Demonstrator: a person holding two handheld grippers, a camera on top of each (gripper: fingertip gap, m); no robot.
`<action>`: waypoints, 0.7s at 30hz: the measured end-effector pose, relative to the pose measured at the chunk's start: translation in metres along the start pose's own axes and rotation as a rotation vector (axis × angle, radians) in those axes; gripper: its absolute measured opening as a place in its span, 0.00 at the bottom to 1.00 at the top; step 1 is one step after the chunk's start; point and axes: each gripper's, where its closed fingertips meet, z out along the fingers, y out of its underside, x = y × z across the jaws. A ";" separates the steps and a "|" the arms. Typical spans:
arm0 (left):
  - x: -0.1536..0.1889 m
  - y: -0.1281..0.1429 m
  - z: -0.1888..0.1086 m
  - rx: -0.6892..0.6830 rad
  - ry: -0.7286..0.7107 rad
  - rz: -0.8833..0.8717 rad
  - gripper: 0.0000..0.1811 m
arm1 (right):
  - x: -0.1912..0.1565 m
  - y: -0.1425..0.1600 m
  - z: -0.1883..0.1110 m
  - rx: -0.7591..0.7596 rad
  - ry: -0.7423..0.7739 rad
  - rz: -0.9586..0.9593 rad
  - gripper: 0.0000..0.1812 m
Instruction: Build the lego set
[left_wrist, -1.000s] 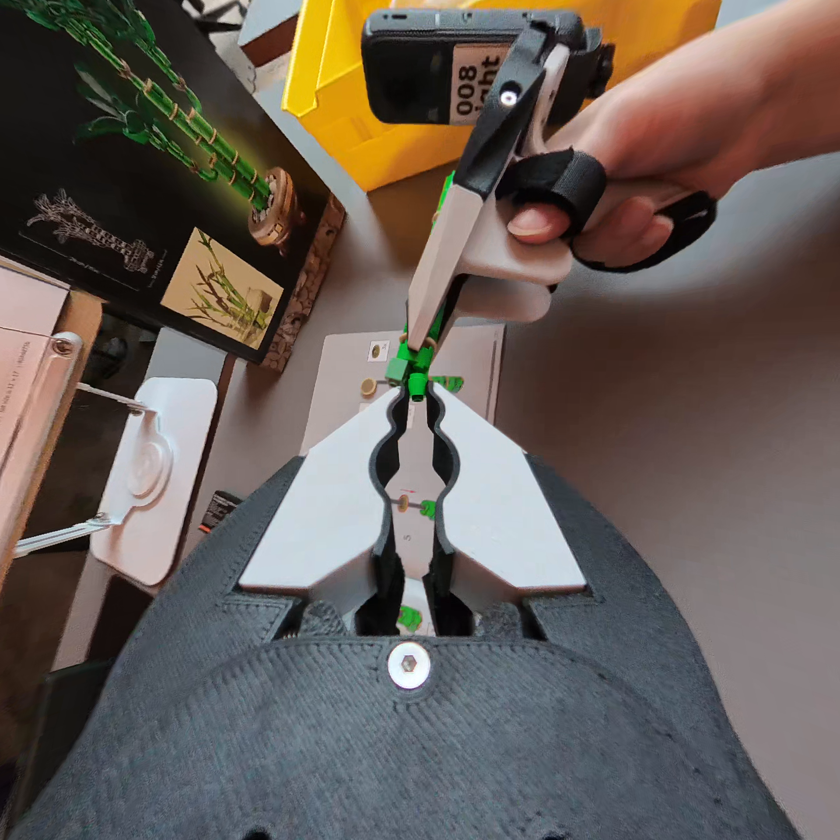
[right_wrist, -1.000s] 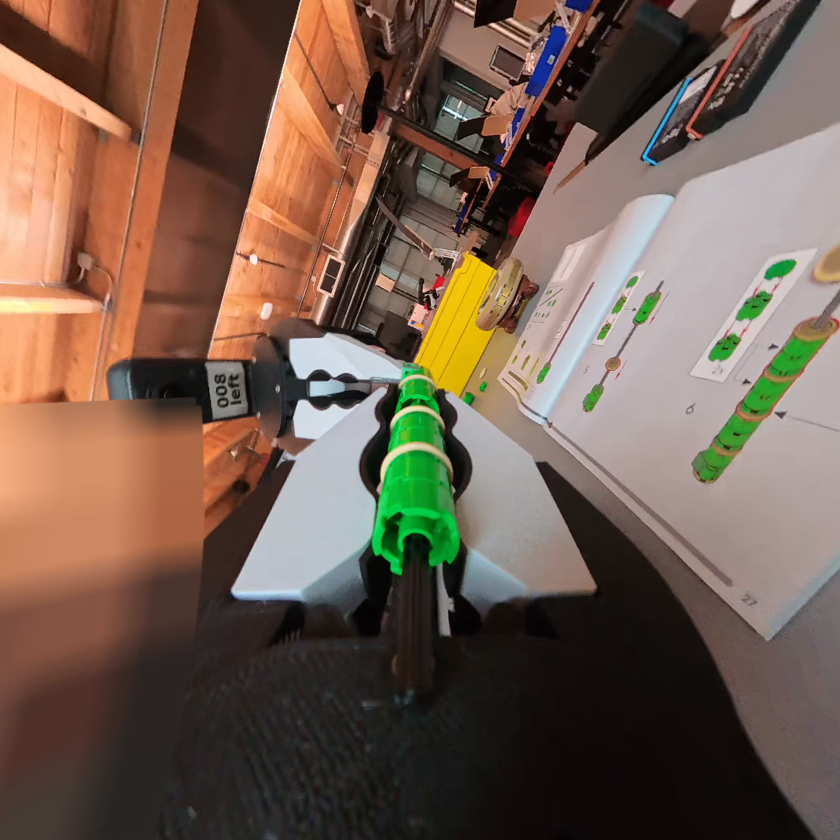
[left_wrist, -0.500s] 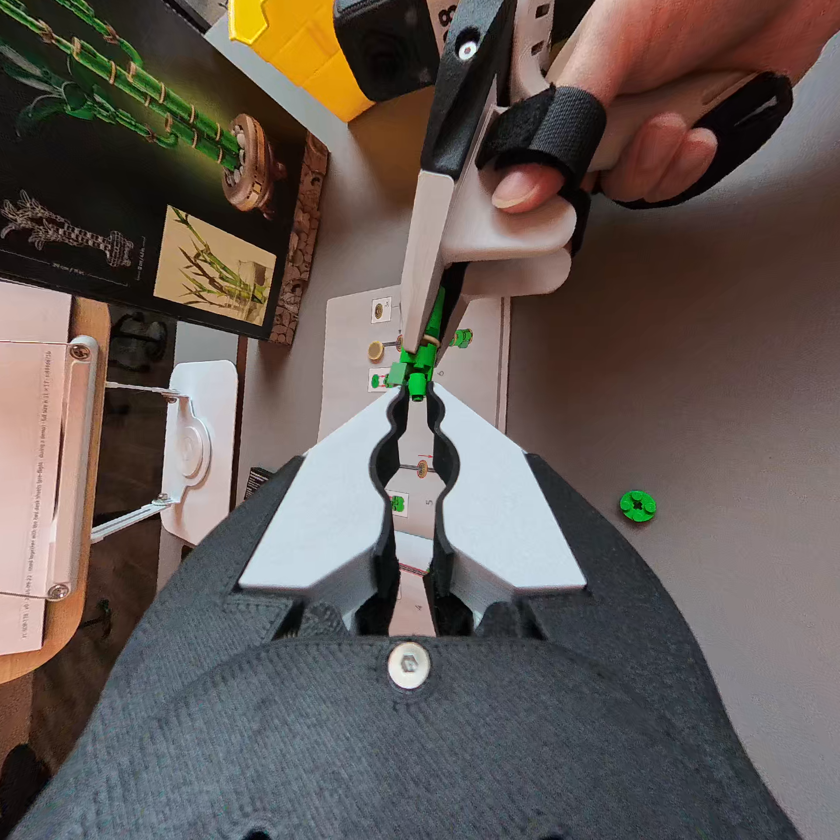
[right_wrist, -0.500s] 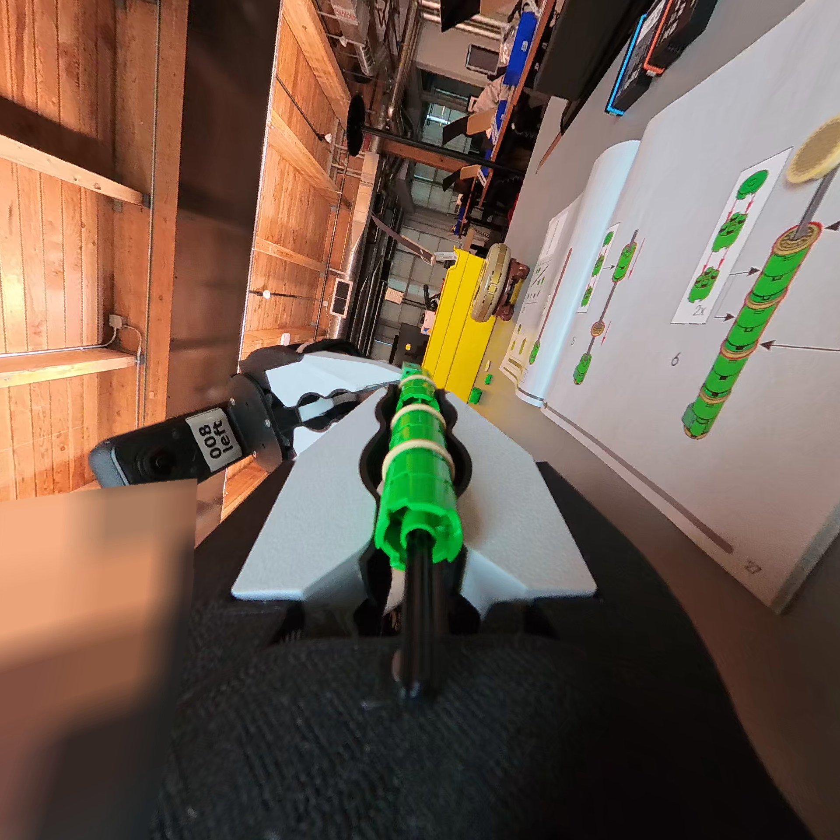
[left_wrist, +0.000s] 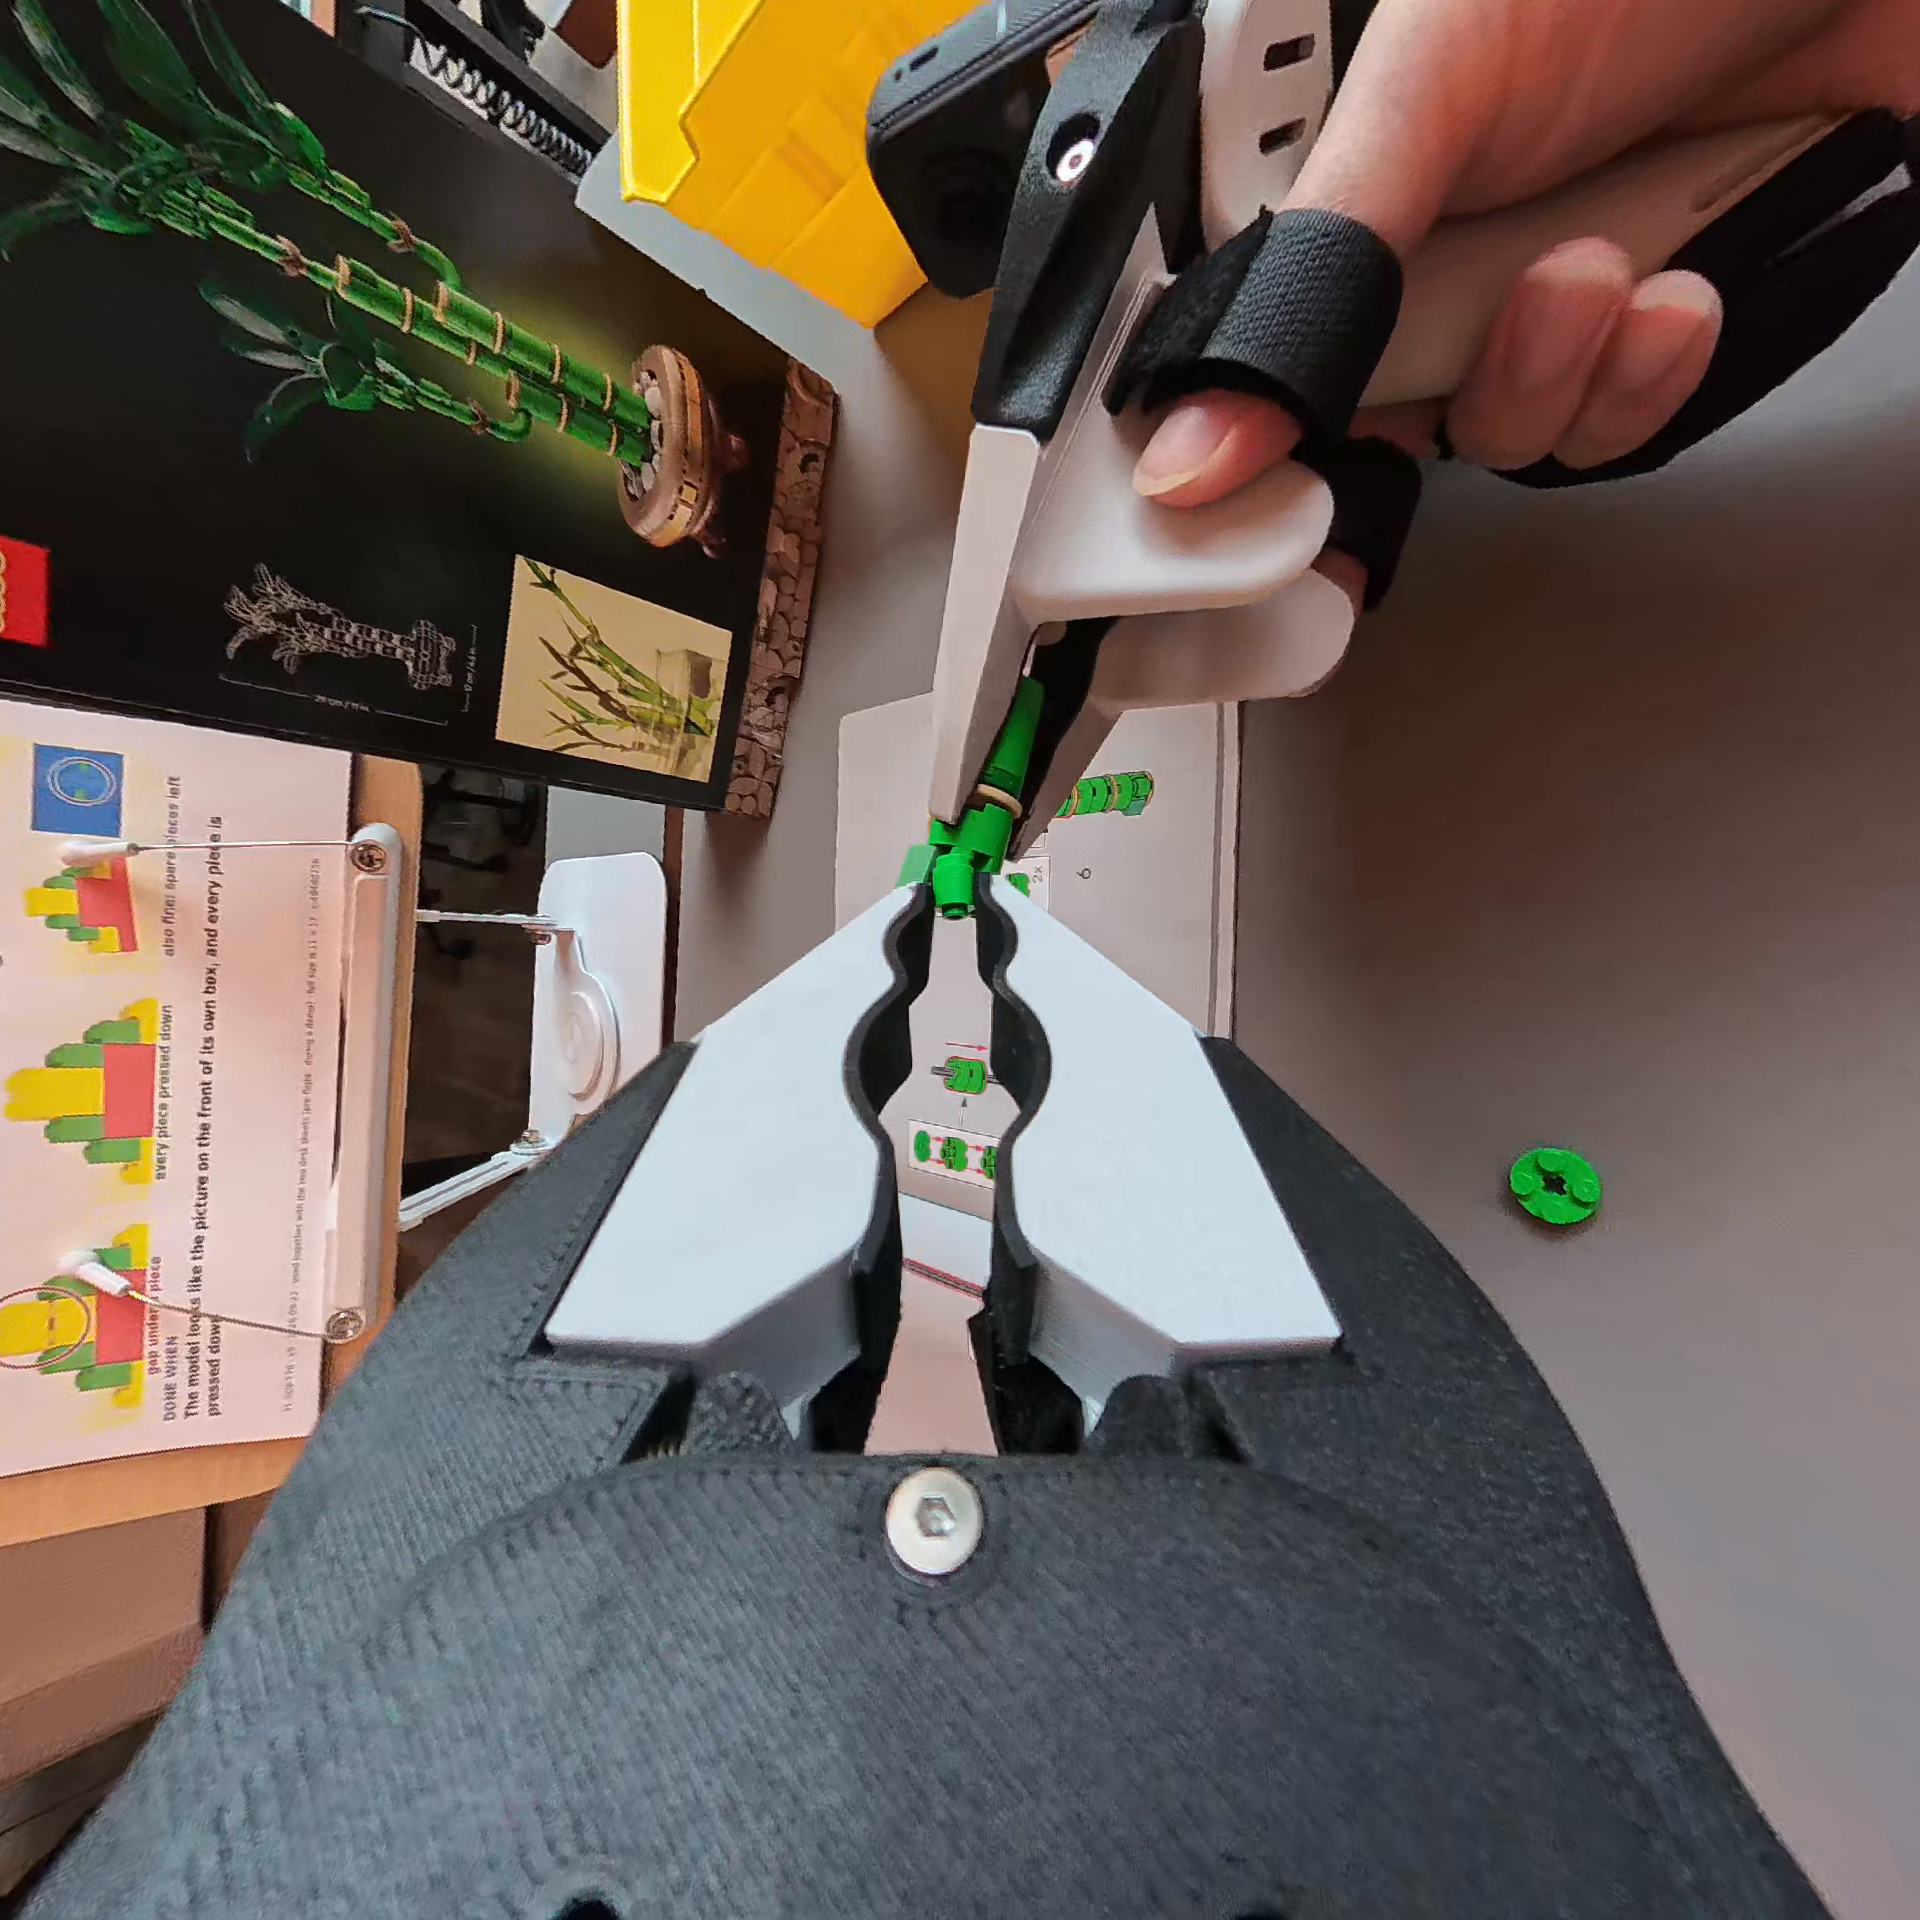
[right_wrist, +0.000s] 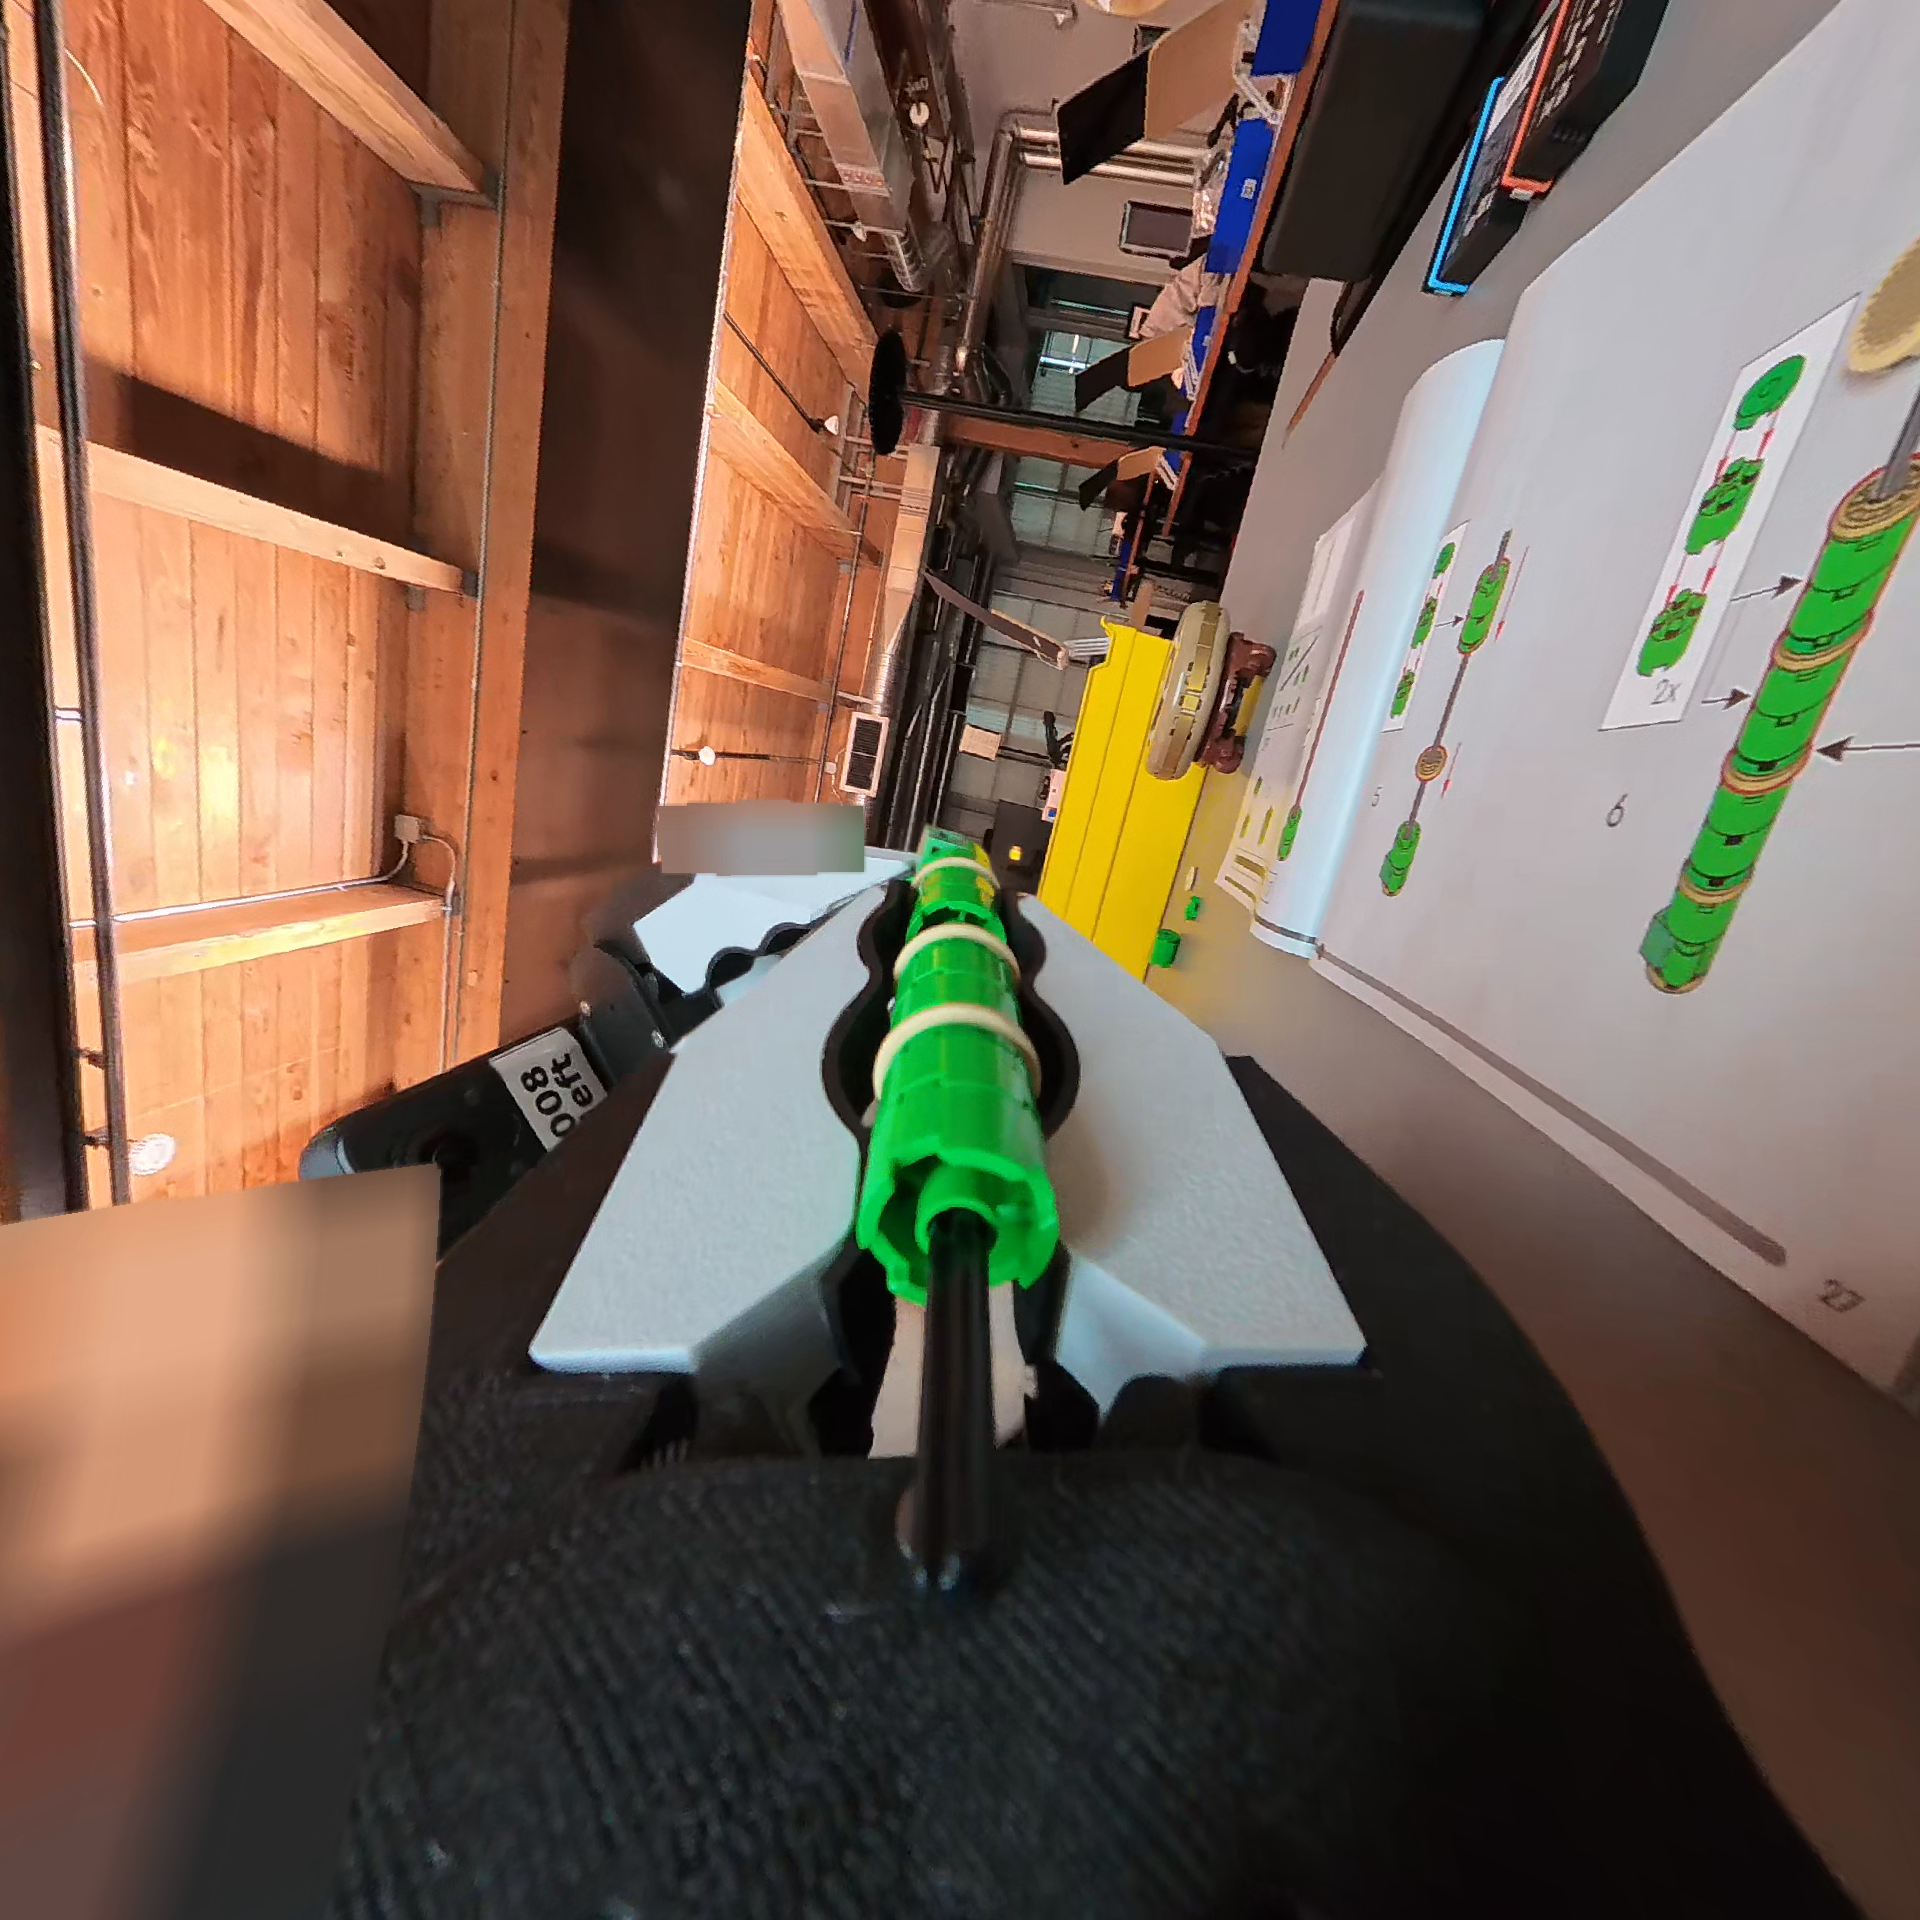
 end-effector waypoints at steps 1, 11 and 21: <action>-0.001 -0.001 -0.001 0.002 -0.006 0.000 0.03 | -0.001 0.000 0.000 0.002 -0.006 0.005 0.09; -0.006 -0.003 -0.004 0.015 -0.031 0.003 0.06 | -0.004 0.001 0.000 0.007 -0.061 0.073 0.08; -0.021 -0.021 -0.025 0.160 -0.032 -0.196 0.16 | -0.024 0.000 0.001 0.022 -0.182 0.117 0.08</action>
